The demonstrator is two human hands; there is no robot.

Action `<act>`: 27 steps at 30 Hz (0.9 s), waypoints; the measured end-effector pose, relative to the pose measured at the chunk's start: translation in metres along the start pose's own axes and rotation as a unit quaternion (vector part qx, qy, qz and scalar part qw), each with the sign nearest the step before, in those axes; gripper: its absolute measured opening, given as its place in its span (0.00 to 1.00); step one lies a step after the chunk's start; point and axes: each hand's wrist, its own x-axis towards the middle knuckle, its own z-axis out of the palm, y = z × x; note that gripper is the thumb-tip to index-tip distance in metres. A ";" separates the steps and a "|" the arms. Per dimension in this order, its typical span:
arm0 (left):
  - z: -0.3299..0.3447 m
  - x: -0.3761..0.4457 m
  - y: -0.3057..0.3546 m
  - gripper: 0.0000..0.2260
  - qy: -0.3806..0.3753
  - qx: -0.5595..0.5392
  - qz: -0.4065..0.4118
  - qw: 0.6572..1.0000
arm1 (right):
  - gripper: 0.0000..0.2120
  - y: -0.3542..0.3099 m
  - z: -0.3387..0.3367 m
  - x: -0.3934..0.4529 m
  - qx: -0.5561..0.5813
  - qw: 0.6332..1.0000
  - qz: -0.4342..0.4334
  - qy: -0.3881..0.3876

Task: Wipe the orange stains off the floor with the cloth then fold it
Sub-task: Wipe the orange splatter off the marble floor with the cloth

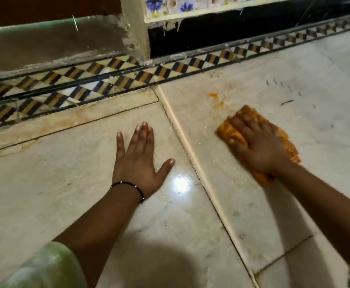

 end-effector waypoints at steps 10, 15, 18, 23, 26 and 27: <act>0.001 0.003 -0.002 0.40 -0.002 -0.020 0.001 1.000 | 0.28 -0.086 -0.004 0.121 0.018 1.000 -0.017 0.011; 0.001 0.002 -0.002 0.40 -0.003 -0.041 0.009 0.999 | 0.28 -0.069 0.010 0.036 -0.005 0.990 -0.137 0.011; 0.003 0.003 -0.003 0.40 0.002 -0.060 0.012 0.998 | 0.29 -0.013 0.003 0.024 -0.006 0.999 -0.044 0.020; 0.003 0.004 -0.001 0.40 0.000 -0.066 0.008 0.998 | 0.26 0.006 -0.015 0.115 0.031 0.987 0.153 0.049; 0.005 0.005 -0.002 0.40 0.000 -0.064 0.008 0.998 | 0.26 -0.026 -0.017 0.174 0.049 0.987 0.145 0.045; 0.005 0.005 -0.003 0.40 -0.001 -0.062 0.009 0.998 | 0.26 -0.038 -0.018 0.187 0.046 0.991 0.123 0.040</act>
